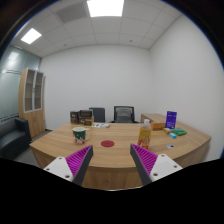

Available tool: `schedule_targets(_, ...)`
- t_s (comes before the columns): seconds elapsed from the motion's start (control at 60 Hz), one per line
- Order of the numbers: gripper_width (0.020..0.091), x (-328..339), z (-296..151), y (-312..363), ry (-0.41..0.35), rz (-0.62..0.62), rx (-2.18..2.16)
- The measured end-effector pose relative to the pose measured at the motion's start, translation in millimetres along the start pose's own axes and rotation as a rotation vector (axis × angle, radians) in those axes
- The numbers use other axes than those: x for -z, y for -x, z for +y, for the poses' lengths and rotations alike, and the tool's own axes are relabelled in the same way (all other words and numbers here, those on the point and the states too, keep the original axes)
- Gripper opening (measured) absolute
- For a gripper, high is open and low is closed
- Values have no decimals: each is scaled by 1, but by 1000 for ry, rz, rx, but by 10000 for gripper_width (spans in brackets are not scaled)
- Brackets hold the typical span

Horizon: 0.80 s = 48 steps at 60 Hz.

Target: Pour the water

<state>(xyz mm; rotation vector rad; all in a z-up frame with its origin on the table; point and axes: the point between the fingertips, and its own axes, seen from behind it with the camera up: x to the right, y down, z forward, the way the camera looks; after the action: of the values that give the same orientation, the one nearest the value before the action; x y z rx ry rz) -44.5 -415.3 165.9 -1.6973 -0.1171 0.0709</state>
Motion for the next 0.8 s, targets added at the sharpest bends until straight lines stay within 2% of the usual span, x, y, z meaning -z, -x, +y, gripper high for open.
schedule_targets(0.183, 831, -13, 3, -32, -3, 50, 2)
schedule_targets(0.333, 828, -50, 4, -69, -11, 54, -26)
schedule_targets(0.517, 832, -132, 13, -137, 20, 131, 10)
schedule_targets(0.8, 832, -270, 46, -195, 96, 152, -13)
